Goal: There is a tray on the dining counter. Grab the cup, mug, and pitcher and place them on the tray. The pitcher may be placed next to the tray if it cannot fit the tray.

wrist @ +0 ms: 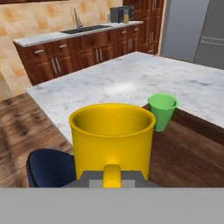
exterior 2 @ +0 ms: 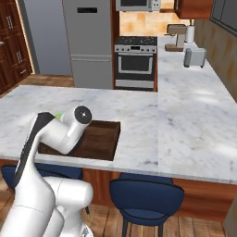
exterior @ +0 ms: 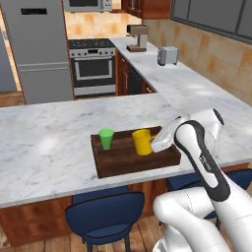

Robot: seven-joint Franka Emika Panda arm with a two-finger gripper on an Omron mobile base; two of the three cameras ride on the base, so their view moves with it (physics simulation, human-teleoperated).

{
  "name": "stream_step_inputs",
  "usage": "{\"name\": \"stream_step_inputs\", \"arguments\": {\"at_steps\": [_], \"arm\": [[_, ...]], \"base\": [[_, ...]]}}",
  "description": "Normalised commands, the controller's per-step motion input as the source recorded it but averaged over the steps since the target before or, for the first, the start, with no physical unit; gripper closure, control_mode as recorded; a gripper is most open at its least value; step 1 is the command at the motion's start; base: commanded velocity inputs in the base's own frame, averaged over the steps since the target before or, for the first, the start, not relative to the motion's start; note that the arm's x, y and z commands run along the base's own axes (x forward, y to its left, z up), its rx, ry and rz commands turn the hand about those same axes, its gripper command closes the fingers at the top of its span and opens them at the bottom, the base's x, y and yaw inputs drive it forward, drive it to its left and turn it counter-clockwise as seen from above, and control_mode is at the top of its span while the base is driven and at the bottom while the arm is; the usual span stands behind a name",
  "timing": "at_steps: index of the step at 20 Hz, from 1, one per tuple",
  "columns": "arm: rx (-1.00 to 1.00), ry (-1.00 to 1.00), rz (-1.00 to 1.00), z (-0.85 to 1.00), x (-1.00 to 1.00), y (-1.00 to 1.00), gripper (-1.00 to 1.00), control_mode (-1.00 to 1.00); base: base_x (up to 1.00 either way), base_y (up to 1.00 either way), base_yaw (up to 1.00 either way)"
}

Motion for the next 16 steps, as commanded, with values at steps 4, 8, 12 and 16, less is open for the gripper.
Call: {"name": "stream_step_inputs", "arguments": {"at_steps": [4, 8, 12, 16], "arm": [[0.01, 0.04, 0.13, -0.14, 0.29, 0.18, 1.0, -1.0], [0.01, 0.0, 0.13, -0.13, 0.27, 0.11, 1.0, -1.0], [0.0, 0.0, 0.1, -0.27, 0.28, 0.14, 1.0, -1.0], [0.0, 0.0, 0.08, -0.35, 0.33, 0.16, 1.0, -1.0]], "base": [[0.0, 0.0, 0.0], [0.0, 0.0, 0.0], [0.0, 0.0, 0.0], [0.0, 0.0, 0.0]]}}
